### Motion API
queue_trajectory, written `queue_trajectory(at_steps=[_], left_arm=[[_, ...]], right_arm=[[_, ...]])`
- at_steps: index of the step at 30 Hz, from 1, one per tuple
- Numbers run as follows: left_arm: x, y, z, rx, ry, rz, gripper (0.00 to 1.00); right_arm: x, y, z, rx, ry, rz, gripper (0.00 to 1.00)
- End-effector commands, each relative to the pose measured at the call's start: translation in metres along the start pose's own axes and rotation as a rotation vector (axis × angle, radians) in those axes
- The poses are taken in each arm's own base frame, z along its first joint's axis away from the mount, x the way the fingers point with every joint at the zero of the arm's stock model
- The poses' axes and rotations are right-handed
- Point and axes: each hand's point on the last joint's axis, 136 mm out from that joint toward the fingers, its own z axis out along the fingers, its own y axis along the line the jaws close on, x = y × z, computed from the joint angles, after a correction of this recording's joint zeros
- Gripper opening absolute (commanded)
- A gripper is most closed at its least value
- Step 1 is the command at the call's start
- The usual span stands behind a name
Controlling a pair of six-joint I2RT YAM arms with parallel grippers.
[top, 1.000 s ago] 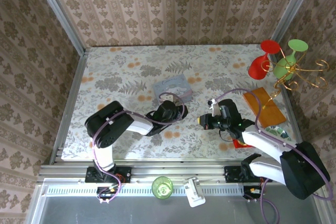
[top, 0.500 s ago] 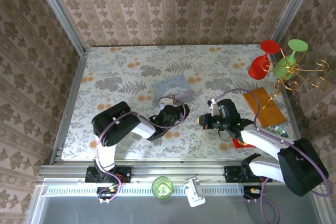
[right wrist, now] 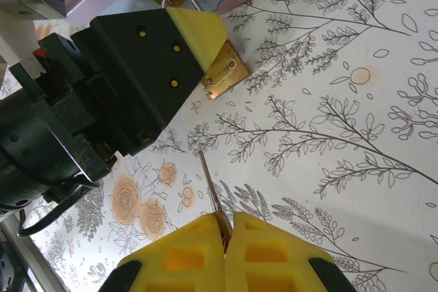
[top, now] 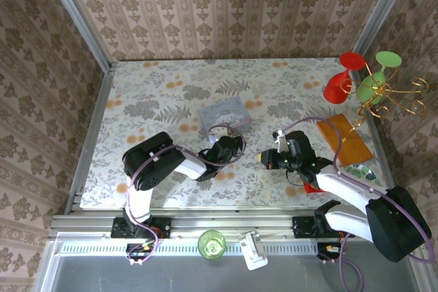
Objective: Unlock a padlock with a key
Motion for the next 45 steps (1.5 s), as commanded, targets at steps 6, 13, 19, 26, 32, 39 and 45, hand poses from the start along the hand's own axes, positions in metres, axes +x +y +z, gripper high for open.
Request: queue_trajectory(at_steps=[6,13,19,26,32,39,45], left_arm=[[0.017,0.002,-0.004,0.001,0.105,0.01,0.19],[0.01,0.003,-0.008,0.02,0.111,-0.013,0.13],[0.012,0.008,-0.007,0.016,0.129,-0.025,0.17],[0.006,0.008,-0.012,0.039,0.123,-0.062,0.11],[0.001,-0.003,-0.016,0.096,0.128,-0.125,0.03],[-0.006,-0.014,-0.019,0.158,0.12,-0.205,0.02],[-0.008,-0.019,-0.022,0.171,0.121,-0.208,0.03]], right_arm=[[0.006,-0.004,0.013,-0.017,0.027,0.07,0.0],[-0.004,-0.014,0.037,0.041,0.071,0.073,0.0],[-0.019,-0.015,0.063,0.055,0.115,0.036,0.0],[-0.021,-0.023,0.086,0.071,0.135,0.046,0.0],[-0.025,-0.019,0.094,0.05,0.125,0.039,0.0],[-0.015,-0.006,0.107,0.018,0.15,0.013,0.0],[-0.016,-0.001,0.111,-0.02,0.129,0.03,0.0]])
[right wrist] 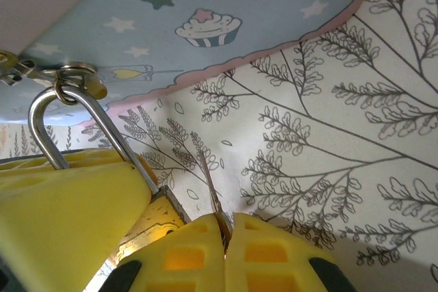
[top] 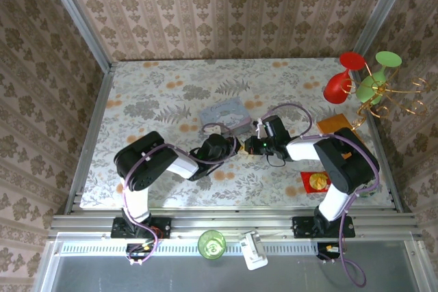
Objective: Unlock a padlock with a key
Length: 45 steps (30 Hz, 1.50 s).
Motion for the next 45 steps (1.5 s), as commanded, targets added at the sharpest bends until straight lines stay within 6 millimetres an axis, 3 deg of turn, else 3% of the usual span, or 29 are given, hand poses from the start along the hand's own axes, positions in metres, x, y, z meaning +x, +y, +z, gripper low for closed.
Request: queue_trajectory(at_steps=[1,11,16,25,29,31,33,35,38,41,45], left_arm=[[-0.004,-0.02,-0.006,0.068,0.004,-0.056,0.04],[0.012,0.008,0.006,-0.013,0.041,-0.041,0.2],[0.017,0.004,0.011,-0.022,0.067,-0.001,0.26],[0.016,0.013,0.014,-0.067,0.089,0.026,0.15],[0.02,0.015,0.016,-0.093,0.118,0.06,0.28],[0.024,0.015,0.017,-0.093,0.127,0.058,0.27],[0.023,0.02,0.016,-0.104,0.122,0.053,0.19],[0.022,0.023,0.015,-0.098,0.12,0.047,0.18],[0.023,0.024,0.016,-0.114,0.128,0.057,0.26],[0.027,0.02,0.018,-0.107,0.122,0.065,0.25],[0.031,0.021,0.021,-0.146,0.118,0.113,0.25]], right_arm=[[0.009,0.008,0.01,-0.039,0.016,-0.005,0.0],[0.019,0.019,0.011,-0.143,0.026,0.045,0.0],[0.021,0.016,0.01,-0.135,0.026,0.051,0.0],[0.022,0.014,0.005,-0.122,0.011,0.058,0.0],[0.02,0.018,0.002,-0.141,-0.003,0.075,0.0],[0.018,0.02,0.0,-0.157,-0.015,0.086,0.0],[0.019,0.019,-0.001,-0.151,-0.011,0.088,0.0],[0.02,0.017,-0.003,-0.136,-0.012,0.085,0.0],[0.022,0.018,-0.001,-0.145,0.002,0.088,0.0],[0.026,0.019,0.001,-0.164,0.015,0.113,0.0],[0.027,0.005,-0.007,-0.13,-0.015,0.145,0.0]])
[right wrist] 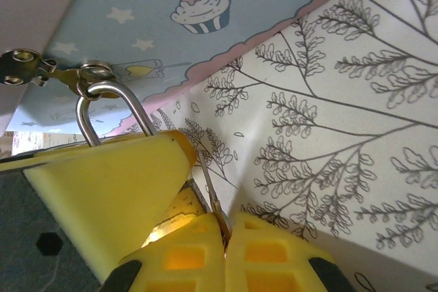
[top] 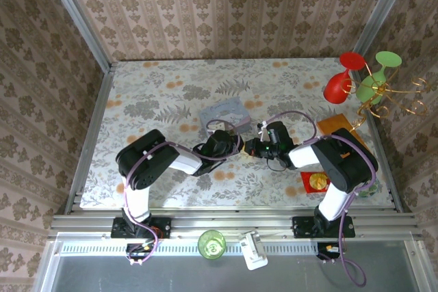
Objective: Unlock a padlock with a key
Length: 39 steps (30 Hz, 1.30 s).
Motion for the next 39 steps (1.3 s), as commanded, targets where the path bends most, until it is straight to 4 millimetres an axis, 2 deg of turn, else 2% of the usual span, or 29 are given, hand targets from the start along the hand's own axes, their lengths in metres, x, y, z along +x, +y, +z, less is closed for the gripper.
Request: queue_trajectory(at_steps=[1,6,9,11,14,18,23,29,34,39], left_arm=[[0.03,0.017,0.012,-0.075,0.09,0.051,0.25],[0.037,0.019,0.017,-0.112,0.09,0.08,0.2],[0.039,0.021,0.023,-0.102,0.097,0.055,0.1],[0.041,0.02,0.025,-0.103,0.106,0.058,0.09],[0.035,0.019,0.018,-0.103,0.086,0.053,0.12],[0.024,0.008,0.008,-0.076,0.069,0.061,0.0],[0.012,0.0,0.003,-0.017,0.061,-0.023,0.0],[-0.005,-0.013,-0.003,0.096,0.023,-0.196,0.0],[-0.013,-0.019,-0.006,0.12,-0.01,-0.239,0.0],[-0.014,-0.018,-0.002,0.175,-0.033,-0.329,0.0]], right_arm=[[0.019,-0.001,-0.007,-0.017,0.062,0.029,0.0],[0.024,0.002,-0.004,-0.034,0.093,0.055,0.0],[0.025,-0.005,-0.002,-0.017,0.085,0.08,0.0],[0.025,-0.007,0.0,-0.017,0.076,0.098,0.0],[0.02,-0.016,-0.004,0.02,0.05,0.113,0.0],[0.009,-0.027,-0.015,0.051,0.007,0.12,0.0],[0.005,-0.009,-0.029,-0.004,0.01,0.084,0.0],[0.019,0.01,-0.046,-0.123,0.039,0.116,0.0],[0.032,0.014,-0.048,-0.175,0.078,0.156,0.0],[0.028,0.022,-0.042,-0.273,0.054,0.201,0.0]])
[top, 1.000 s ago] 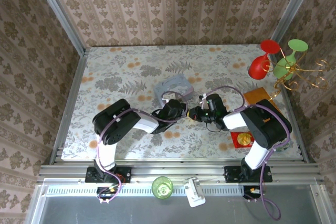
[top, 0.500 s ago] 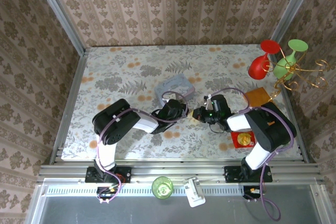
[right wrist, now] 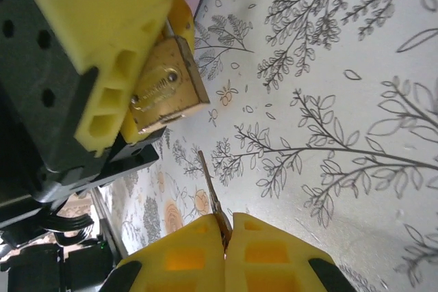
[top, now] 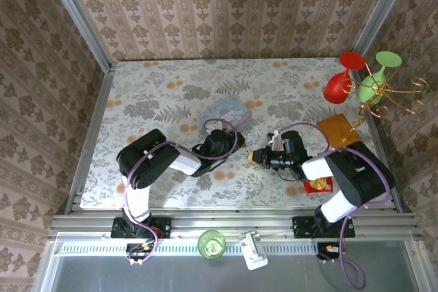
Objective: Unlock a padlock with a key
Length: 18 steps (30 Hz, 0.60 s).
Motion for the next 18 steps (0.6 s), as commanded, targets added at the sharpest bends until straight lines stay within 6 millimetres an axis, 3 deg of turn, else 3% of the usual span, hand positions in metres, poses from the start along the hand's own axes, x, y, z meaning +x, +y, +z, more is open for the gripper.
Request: queue_trajectory(at_steps=[1,7,18], left_arm=[[-0.001,0.003,0.0,0.042,-0.016,-0.122,0.0],[-0.009,-0.001,-0.006,0.018,-0.041,-0.081,0.0],[-0.013,0.001,-0.008,0.023,-0.063,-0.091,0.0]], right_arm=[[-0.004,0.017,0.003,-0.13,-0.013,0.03,0.0],[-0.007,0.022,0.008,-0.236,-0.031,0.059,0.0],[-0.01,0.026,0.011,-0.251,-0.015,0.047,0.0]])
